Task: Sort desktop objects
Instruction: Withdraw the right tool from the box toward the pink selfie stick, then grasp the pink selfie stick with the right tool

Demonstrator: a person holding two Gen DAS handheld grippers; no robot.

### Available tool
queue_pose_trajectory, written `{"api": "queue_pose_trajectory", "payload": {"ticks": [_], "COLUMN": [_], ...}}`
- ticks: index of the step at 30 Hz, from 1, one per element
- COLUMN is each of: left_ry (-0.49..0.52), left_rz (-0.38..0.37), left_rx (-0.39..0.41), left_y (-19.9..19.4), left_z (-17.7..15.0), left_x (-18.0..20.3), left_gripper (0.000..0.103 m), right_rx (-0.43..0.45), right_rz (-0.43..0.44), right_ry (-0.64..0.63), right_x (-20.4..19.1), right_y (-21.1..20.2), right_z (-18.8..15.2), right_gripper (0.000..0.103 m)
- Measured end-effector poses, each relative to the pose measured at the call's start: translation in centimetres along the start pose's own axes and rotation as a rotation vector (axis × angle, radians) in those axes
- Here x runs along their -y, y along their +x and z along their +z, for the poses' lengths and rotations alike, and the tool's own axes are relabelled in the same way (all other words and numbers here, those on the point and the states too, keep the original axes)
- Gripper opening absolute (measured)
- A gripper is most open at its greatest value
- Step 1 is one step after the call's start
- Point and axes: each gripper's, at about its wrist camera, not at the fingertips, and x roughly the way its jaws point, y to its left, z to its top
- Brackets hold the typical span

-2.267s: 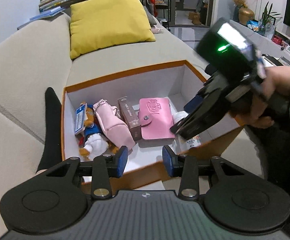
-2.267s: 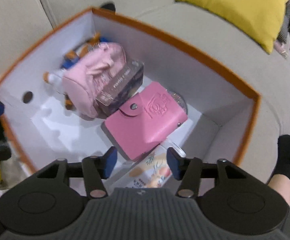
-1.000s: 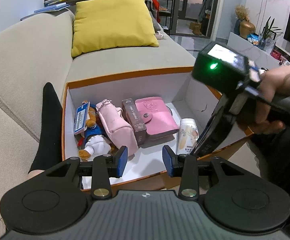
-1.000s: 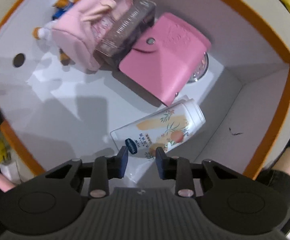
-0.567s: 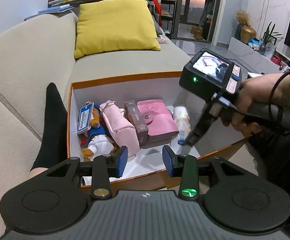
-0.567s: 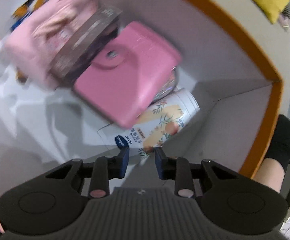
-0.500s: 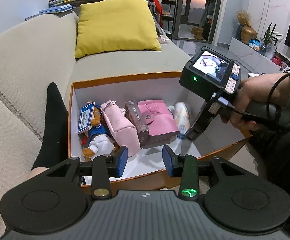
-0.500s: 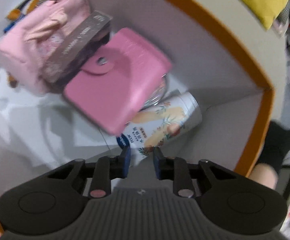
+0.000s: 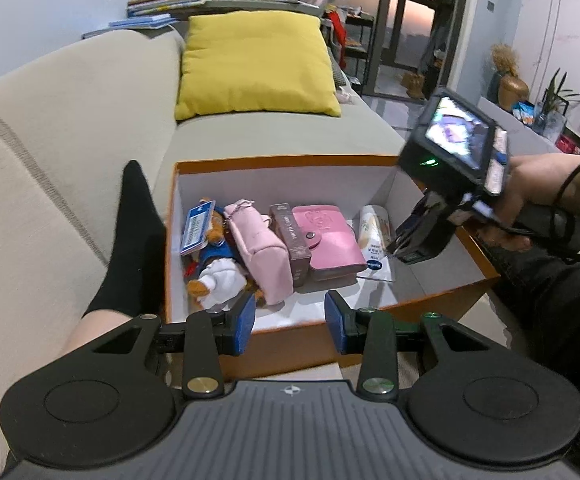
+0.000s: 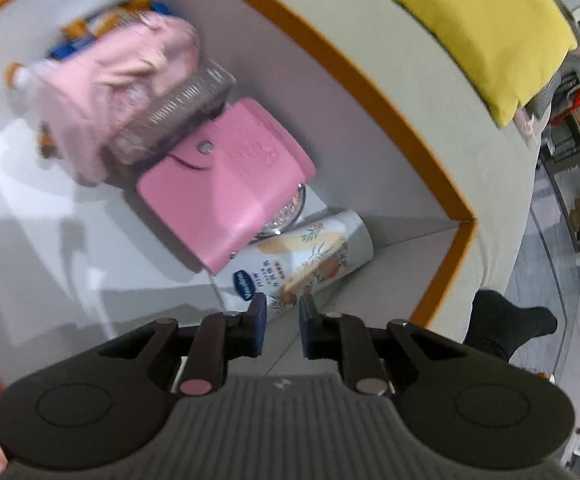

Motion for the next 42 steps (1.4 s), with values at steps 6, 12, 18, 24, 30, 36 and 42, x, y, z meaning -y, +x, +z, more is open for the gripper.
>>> {"api": "queue_pose_trajectory", "payload": {"ticks": [6, 12, 18, 24, 30, 36, 42], "left_ry": [-0.046, -0.05, -0.047, -0.047, -0.025, 0.017, 0.088], "left_rz": [0.018, 0.064, 0.093, 0.124, 0.132, 0.125, 0.127], "left_rx": [0.007, -0.027, -0.054, -0.055, -0.114, -0.179, -0.252], "left_y": [-2.1, -3.2, -4.0, -4.9, -6.0, -6.9, -6.8], "left_z": [-1.7, -3.6, -5.2, -7.1, -9.2, -11.3, -12.5], "left_x": [0.1, 0.5, 0.9, 1.3, 1.6, 2.3, 3.3], "left_gripper": [0.045, 0.045, 0.045, 0.045, 0.042, 0.042, 0.042], "right_rx": [0.21, 0.427, 0.537, 0.54, 0.5, 0.48, 0.47], "right_rz": [0.04, 0.093, 0.199, 0.327, 0.396, 0.49, 0.546], "right_ry": [0.034, 0.057, 0.108, 0.138, 0.171, 0.142, 0.077], "right_x": [-0.5, -1.8, -3.3, -6.7, -10.2, -12.9, -14.6], "right_y": [-5.4, -7.8, -10.5, -8.9, -7.1, -6.7, -6.9], "right_z": [-2.6, -3.3, -7.2, -10.2, -12.8, -14.6, -14.6], "right_gripper": [0.017, 0.018, 0.018, 0.033, 0.036, 0.036, 0.042]}}
